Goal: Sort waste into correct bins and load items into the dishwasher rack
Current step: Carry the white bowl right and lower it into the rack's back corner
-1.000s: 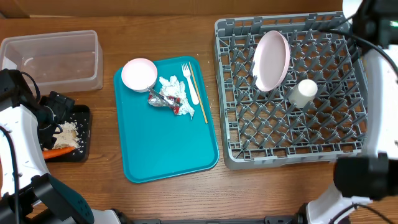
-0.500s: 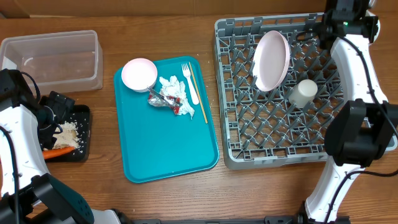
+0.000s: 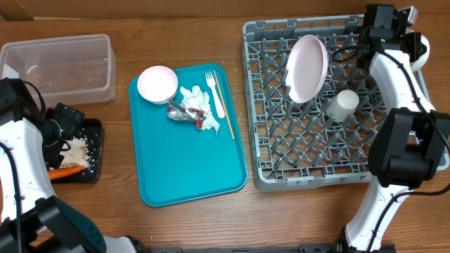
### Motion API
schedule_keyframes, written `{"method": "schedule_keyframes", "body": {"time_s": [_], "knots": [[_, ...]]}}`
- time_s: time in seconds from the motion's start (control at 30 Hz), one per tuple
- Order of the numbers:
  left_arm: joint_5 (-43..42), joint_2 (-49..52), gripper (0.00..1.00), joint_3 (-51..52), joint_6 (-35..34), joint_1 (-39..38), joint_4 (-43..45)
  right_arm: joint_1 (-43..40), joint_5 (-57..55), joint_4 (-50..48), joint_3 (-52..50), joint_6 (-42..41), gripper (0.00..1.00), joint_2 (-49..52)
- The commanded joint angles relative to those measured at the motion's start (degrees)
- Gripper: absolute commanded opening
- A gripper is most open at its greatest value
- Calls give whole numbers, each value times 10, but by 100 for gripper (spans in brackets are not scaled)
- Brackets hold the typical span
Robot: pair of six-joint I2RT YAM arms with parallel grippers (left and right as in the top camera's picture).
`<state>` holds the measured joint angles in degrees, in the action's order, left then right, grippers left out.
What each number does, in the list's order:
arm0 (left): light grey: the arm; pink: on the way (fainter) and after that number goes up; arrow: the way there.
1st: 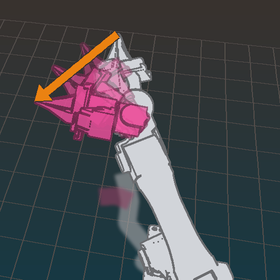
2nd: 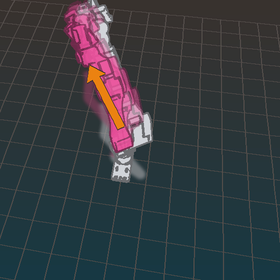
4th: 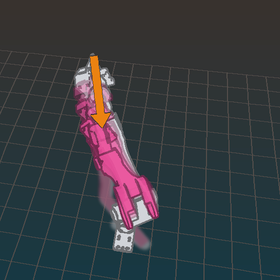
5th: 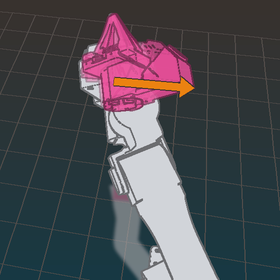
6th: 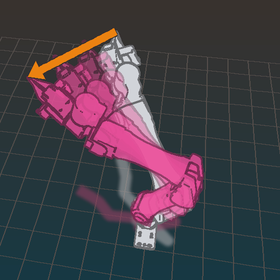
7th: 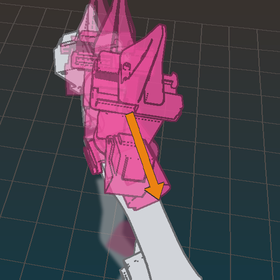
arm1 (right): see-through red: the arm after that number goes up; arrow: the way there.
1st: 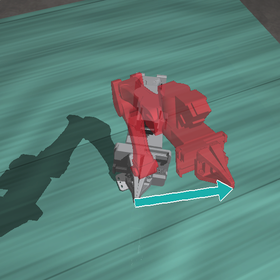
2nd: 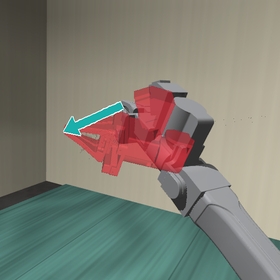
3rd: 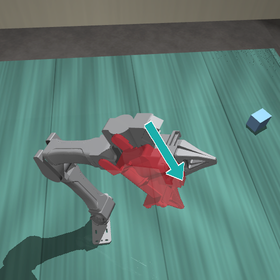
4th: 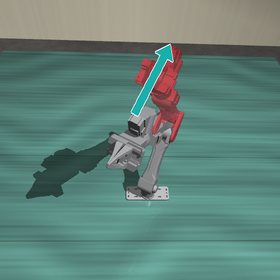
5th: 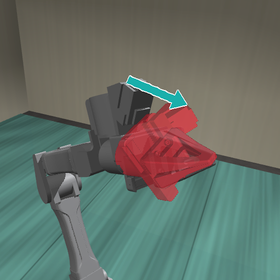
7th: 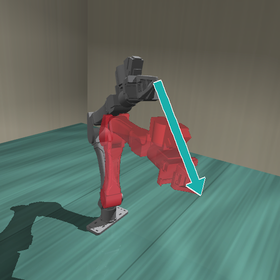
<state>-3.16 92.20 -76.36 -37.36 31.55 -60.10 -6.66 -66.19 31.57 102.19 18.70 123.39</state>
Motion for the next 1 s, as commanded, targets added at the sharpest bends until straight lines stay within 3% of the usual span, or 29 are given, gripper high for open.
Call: {"method": "schedule_keyframes", "body": {"time_s": [0.0, 0.7, 0.83, 0.97], "knots": [[6, -8, 100, -9, -3, 1, -1, 13, -6, 2, -7, 0, 4, 1], [6, -8, 100, -9, -3, 2, -1, 63, 7, 82, -10, -89, 5, 0], [6, -8, 100, -9, -3, 1, -1, 99, 14, 92, -7, -136, 19, -8], [6, -8, 100, -9, -3, 2, -1, 127, 125, 163, 23, -177, 38, -26]]}}
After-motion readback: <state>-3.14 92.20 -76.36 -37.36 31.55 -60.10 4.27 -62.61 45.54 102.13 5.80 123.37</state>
